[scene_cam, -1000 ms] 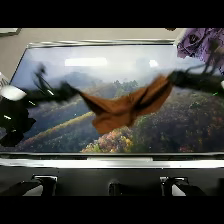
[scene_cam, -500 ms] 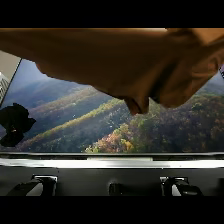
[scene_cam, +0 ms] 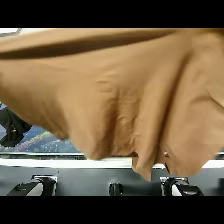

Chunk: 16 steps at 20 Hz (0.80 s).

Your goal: Fold the clothes and pants, and hang the long-sleeved shirts on hangers.

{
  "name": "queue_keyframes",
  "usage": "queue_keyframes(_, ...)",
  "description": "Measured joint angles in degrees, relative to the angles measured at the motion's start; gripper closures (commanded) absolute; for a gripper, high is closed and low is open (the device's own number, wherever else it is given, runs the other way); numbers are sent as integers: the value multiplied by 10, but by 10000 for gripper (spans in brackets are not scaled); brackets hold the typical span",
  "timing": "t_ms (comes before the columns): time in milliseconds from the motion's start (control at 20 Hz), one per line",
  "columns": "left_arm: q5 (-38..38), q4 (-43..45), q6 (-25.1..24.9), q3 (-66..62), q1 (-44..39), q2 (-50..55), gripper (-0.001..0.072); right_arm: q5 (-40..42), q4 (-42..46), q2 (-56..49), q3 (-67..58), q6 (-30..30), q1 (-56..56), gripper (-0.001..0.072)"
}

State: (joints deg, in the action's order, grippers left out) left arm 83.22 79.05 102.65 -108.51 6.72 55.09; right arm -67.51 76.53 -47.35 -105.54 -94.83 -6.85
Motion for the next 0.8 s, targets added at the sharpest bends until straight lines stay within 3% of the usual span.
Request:
queue_keyframes(300, -88, 15, -18, 78, -23, 178, 695, 43, -103, -282, 0, 35, 6, 680)
queue_keyframes(650, -235, 19, -23, 96, -40, 407, 694, 150, -146, -552, 0, 57, 75, 678)
queue_keyframes(750, -257, 17, -23, 97, -45, 445, 692, 164, -144, -594, 0, 57, 94, 640)
queue_keyframes(800, -265, 16, -23, 97, -48, 460, 688, 168, -144, -610, 0, 53, 101, 586)
